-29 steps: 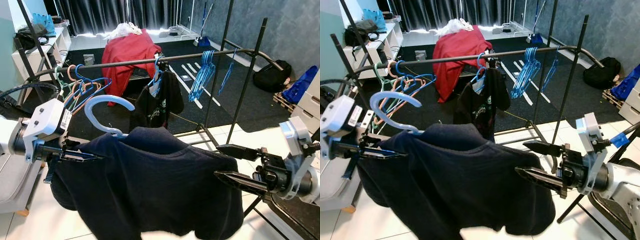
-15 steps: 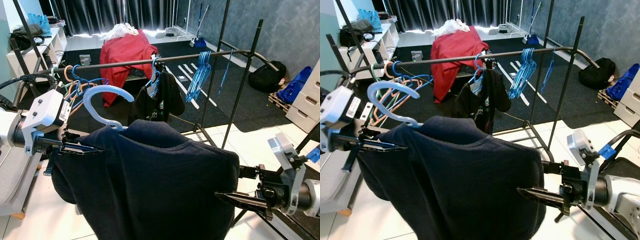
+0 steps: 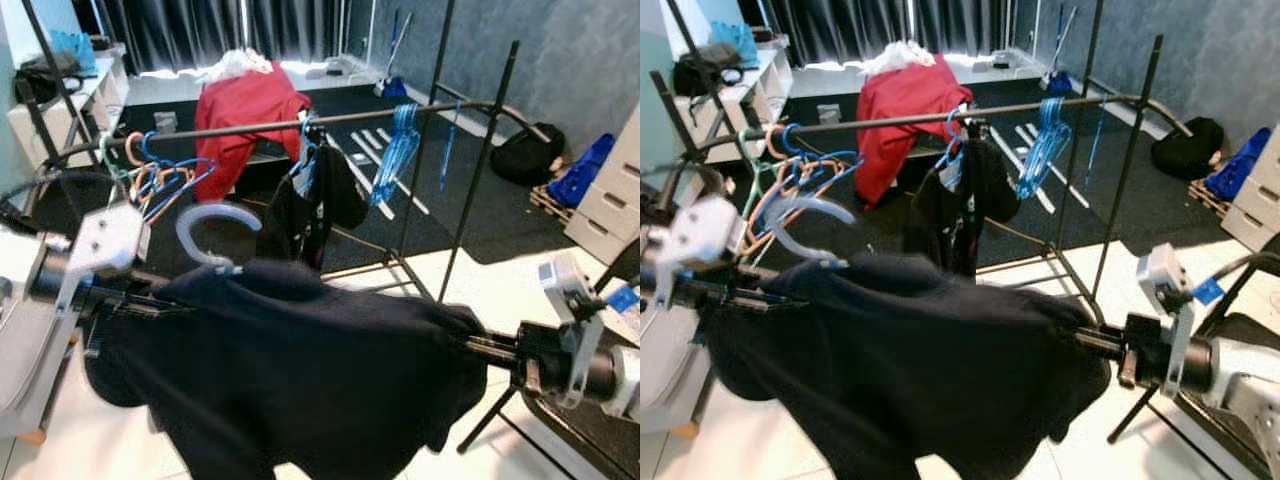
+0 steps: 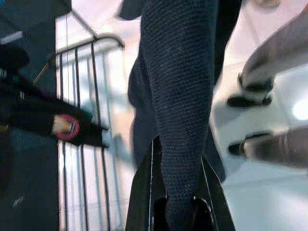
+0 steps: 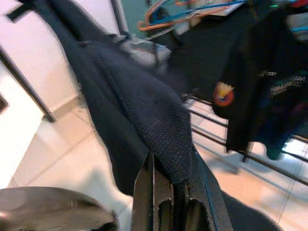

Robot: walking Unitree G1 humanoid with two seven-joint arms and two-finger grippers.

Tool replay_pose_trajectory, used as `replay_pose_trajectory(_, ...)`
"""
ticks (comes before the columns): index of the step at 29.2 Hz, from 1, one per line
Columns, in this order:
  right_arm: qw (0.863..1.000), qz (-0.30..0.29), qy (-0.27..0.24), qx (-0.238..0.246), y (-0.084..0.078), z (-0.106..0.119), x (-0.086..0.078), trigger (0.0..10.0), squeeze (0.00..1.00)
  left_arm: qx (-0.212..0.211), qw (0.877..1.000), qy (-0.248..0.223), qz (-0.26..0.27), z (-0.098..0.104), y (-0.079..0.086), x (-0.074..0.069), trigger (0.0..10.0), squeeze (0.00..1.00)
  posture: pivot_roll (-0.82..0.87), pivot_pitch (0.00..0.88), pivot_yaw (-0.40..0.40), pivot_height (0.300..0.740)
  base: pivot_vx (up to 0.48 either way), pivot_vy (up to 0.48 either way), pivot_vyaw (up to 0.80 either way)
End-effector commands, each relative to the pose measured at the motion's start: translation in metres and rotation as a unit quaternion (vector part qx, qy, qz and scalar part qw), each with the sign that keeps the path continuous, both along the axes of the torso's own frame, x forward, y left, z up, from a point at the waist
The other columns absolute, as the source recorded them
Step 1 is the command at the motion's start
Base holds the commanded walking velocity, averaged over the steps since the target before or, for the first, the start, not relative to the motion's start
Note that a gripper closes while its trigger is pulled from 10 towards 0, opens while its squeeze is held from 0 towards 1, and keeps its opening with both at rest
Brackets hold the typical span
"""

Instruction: Hang hanger

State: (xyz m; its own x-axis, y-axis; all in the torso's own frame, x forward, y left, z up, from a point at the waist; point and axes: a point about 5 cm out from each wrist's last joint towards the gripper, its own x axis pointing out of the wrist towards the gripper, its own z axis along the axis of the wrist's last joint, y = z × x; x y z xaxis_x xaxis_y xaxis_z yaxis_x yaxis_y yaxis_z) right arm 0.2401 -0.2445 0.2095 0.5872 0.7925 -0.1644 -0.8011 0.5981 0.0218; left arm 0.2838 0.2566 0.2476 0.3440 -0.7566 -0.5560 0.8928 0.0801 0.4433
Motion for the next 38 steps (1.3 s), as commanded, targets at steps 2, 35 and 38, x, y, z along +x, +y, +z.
replay_pose_trajectory(2,0.998,-0.051,-0.025,-0.019,-0.011,0.004,0.006,0.0,0.0,0.051,0.998,0.0,0.037,-0.001,0.017,-0.002,10.0,0.0,-0.14,0.0,0.015,0.74,0.0,0.0,0.0)
replay_pose_trajectory(35,0.997,-0.073,-0.022,0.01,0.086,-0.037,0.034,10.0,0.0,-0.223,0.926,-0.165,0.257,-0.007,-0.072,0.059,10.0,0.0,-0.12,0.0,0.018,0.74,0.0,0.0,0.0)
replay_pose_trajectory(38,0.995,-0.094,-0.015,-0.012,0.087,-0.044,0.037,10.0,0.0,-0.278,0.918,-0.172,0.226,0.005,-0.085,0.054,10.0,0.0,-0.12,0.0,0.015,0.74,0.0,0.0,0.0)
